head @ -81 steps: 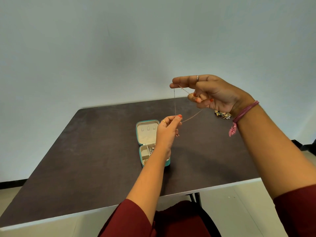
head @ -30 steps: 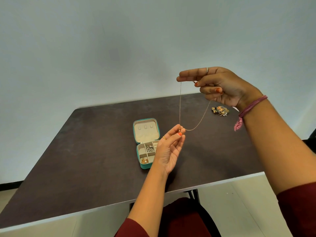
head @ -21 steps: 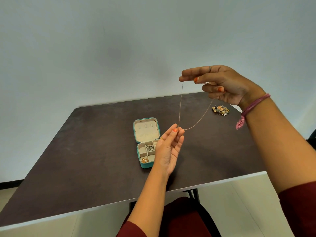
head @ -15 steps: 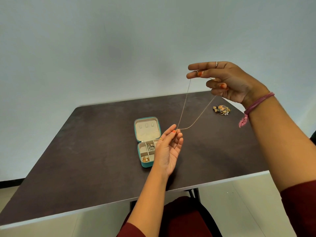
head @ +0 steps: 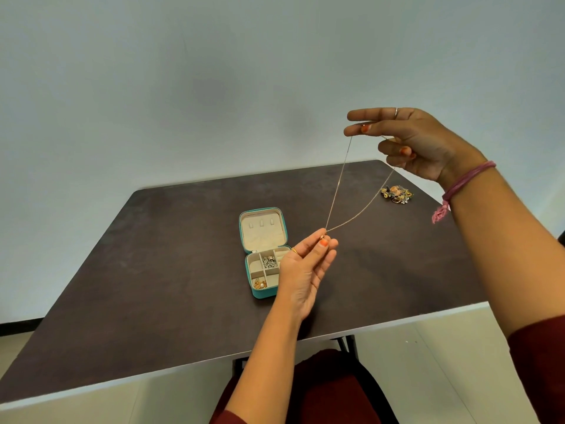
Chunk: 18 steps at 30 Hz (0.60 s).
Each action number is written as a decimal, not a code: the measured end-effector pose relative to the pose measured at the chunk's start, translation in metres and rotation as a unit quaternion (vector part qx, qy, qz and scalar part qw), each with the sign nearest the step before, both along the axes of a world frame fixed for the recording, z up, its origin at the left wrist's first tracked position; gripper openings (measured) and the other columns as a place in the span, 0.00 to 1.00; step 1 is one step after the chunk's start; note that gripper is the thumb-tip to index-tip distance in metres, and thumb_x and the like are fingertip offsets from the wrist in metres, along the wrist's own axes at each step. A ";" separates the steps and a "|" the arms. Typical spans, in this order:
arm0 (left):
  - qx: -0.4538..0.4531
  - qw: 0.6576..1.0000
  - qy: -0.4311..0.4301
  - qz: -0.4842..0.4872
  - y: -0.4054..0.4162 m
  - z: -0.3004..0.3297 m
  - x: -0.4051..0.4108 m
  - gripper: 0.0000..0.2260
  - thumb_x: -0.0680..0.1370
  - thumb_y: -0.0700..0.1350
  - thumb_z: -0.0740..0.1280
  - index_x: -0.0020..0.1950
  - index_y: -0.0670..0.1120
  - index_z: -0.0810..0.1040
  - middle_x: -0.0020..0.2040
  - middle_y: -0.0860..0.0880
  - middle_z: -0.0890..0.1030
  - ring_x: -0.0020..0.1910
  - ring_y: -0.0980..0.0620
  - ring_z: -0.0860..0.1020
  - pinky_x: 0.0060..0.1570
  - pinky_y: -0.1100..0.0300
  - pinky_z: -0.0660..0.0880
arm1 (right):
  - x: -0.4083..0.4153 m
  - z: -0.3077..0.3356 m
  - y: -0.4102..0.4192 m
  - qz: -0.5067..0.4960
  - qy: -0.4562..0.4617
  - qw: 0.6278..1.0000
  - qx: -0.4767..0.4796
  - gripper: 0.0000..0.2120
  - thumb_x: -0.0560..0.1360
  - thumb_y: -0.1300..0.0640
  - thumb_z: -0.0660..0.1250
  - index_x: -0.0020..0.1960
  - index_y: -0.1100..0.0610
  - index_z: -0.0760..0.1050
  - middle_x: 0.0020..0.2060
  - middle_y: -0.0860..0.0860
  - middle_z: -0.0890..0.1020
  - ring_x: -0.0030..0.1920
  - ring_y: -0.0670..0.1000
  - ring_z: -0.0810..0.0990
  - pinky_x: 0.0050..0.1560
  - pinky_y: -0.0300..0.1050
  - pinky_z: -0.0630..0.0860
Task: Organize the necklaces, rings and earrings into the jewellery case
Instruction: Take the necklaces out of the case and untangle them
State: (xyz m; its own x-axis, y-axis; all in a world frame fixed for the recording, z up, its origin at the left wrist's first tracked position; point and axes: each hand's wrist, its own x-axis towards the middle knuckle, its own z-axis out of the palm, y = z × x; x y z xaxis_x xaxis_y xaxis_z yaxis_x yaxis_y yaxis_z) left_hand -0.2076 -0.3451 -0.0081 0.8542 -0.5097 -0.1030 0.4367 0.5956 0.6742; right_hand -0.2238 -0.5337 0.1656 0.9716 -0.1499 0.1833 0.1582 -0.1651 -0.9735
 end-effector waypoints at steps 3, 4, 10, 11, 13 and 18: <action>0.040 0.999 -0.032 0.008 0.001 -0.002 0.002 0.09 0.79 0.37 0.62 0.57 0.39 0.79 0.44 0.45 0.84 0.43 0.52 0.84 0.44 0.62 0.81 | 0.000 0.000 -0.003 -0.003 0.006 1.000 -0.018 0.15 0.78 0.64 0.61 0.61 0.55 0.77 0.54 0.50 0.83 0.20 0.42 0.59 0.22 0.32 0.55; 0.050 0.998 -0.040 0.007 0.002 -0.002 0.002 0.09 0.80 0.38 0.62 0.57 0.40 0.79 0.43 0.45 0.84 0.43 0.53 0.84 0.44 0.63 0.81 | 0.001 0.000 -0.004 -0.006 0.007 1.000 -0.024 0.14 0.77 0.64 0.61 0.61 0.55 0.77 0.54 0.50 0.84 0.20 0.42 0.59 0.22 0.33 0.55; 0.057 0.998 -0.026 -0.013 0.005 -0.003 -0.001 0.09 0.80 0.40 0.61 0.54 0.41 0.80 0.43 0.47 0.83 0.43 0.54 0.83 0.44 0.63 0.80 | 0.004 -0.002 -0.013 -0.034 0.006 0.998 -0.046 0.12 0.77 0.61 0.65 0.60 0.55 0.78 0.50 0.51 0.84 0.22 0.43 0.61 0.22 0.32 0.59; 0.054 0.998 -0.018 -0.011 0.005 -0.004 -0.001 0.09 0.80 0.40 0.61 0.54 0.41 0.80 0.43 0.47 0.83 0.42 0.54 0.82 0.44 0.63 0.80 | 0.004 -0.003 -0.014 -0.037 0.003 0.998 -0.046 0.12 0.77 0.61 0.65 0.59 0.55 0.79 0.48 0.51 0.84 0.22 0.43 0.63 0.22 0.32 0.60; 0.046 0.999 0.000 -0.005 0.005 -0.006 -0.002 0.09 0.80 0.39 0.62 0.55 0.41 0.81 0.42 0.47 0.82 0.41 0.55 0.81 0.42 0.64 0.80 | 0.006 -0.004 -0.016 -0.039 0.000 0.998 -0.044 0.11 0.76 0.61 0.66 0.57 0.54 0.79 0.46 0.50 0.84 0.24 0.42 0.68 0.24 0.32 0.64; 0.005 0.999 0.036 0.008 0.006 -0.005 -0.009 0.11 0.79 0.36 0.63 0.59 0.41 0.79 0.39 0.47 0.82 0.38 0.55 0.81 0.38 0.65 0.79 | 0.010 -0.009 -0.023 -0.039 -0.003 0.999 -0.026 0.10 0.76 0.62 0.67 0.56 0.54 0.80 0.44 0.50 0.84 0.30 0.42 0.76 0.30 0.33 0.70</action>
State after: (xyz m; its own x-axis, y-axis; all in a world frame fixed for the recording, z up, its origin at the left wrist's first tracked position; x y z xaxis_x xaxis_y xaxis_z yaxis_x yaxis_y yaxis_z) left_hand -0.2163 -0.3391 -0.0132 0.8519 -0.4954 -0.1701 0.4756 0.5956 0.6474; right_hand -0.2136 -0.5565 0.1571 0.9561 -0.2145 0.1995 0.1497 -0.2277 -0.9622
